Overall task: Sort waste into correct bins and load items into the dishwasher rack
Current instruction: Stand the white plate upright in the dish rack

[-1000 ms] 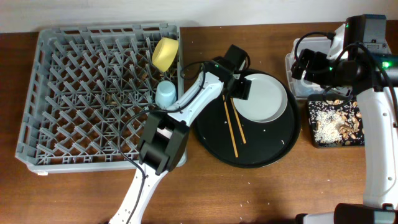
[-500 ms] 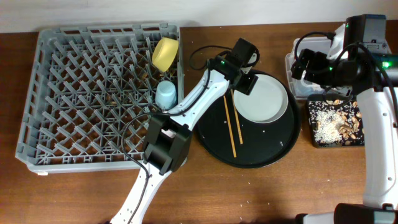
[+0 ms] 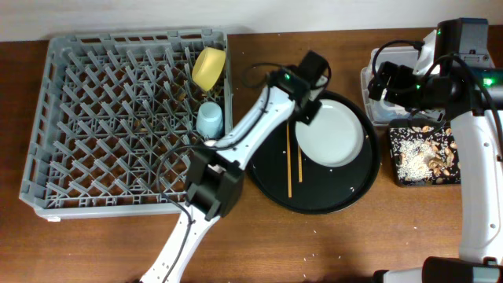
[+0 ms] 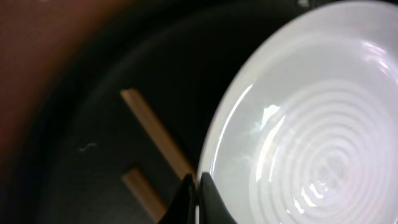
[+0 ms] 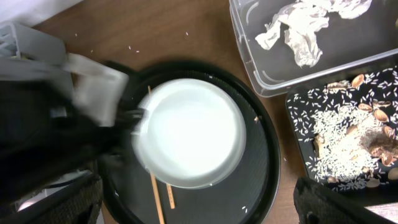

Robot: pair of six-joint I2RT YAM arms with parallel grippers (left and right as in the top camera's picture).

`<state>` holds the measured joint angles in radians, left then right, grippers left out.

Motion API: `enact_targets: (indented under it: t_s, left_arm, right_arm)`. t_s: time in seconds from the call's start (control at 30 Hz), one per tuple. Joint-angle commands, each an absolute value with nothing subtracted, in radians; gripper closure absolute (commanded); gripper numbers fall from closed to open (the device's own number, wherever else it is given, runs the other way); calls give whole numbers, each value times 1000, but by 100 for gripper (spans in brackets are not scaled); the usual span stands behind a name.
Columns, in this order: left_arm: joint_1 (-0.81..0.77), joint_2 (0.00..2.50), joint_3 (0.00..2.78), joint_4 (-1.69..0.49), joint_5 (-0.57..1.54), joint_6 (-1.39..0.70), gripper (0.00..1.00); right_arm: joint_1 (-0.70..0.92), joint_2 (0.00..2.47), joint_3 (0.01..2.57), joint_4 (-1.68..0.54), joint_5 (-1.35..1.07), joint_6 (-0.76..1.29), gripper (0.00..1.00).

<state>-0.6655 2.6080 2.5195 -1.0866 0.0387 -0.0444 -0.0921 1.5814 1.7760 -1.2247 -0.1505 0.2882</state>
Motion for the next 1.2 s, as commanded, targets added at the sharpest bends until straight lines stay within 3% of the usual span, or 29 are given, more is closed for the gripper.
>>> enact_targets:
  t_s: [0.0, 0.07, 0.2, 0.23, 0.43, 0.63, 0.73, 0.83, 0.87, 0.9, 0.93, 0.97, 1.07, 1.17]
  left_arm:
    - [-573, 2400, 2652, -1163, -173, -7, 100]
    - [-522, 2302, 2656, -1188, -311, 123, 100]
    - [-429, 2249, 2656, -1201, -839, 133, 100]
    - [-405, 2253, 2654, -1198, -891, 132, 100]
    - [-246, 2304, 2652, -1198, -908, 21, 100]
    - [-223, 2449, 2652, -1152, -1091, 7, 100]
    - [-224, 2518, 2652, -1152, -1085, 6, 100]
    - [-224, 2553, 2652, -1158, -937, 7, 99]
    - [-226, 2556, 2652, -1166, -870, 7, 93]
    - [-226, 2558, 2652, -1174, -820, 7, 77]
    - [-226, 2558, 2652, -1177, -773, 7, 54]
    - [-226, 2558, 2652, -1177, -755, 8, 45]
    - [-224, 2557, 2658, -1179, -755, 46, 31]
    - [-224, 2547, 2793, -1273, -692, 46, 30]
  right_arm:
    - [-98, 1580, 1771, -1223, -146, 297, 2]
    - [-98, 1580, 1771, -1223, -146, 297, 1]
    - [-98, 1580, 1771, -1223, -146, 297, 2]
    - [-98, 1580, 1771, -1223, -146, 297, 2]
    - [-98, 1580, 1771, -1223, -146, 297, 1]
    - [-98, 1580, 1771, -1223, -146, 297, 1]
    - [-98, 1580, 1771, -1223, -146, 297, 2]
    - [-98, 1580, 1771, -1223, -146, 297, 2]
    - [-98, 1580, 1771, -1223, -146, 297, 1]
    - [-98, 1580, 1771, -1223, -146, 297, 1]
    - [-98, 1580, 1771, -1223, -146, 297, 2]
    - [-98, 1580, 1771, -1223, -146, 297, 2]
    - [-98, 1580, 1771, -1223, -146, 297, 2]
    - [-98, 1580, 1771, -1223, -146, 297, 1]
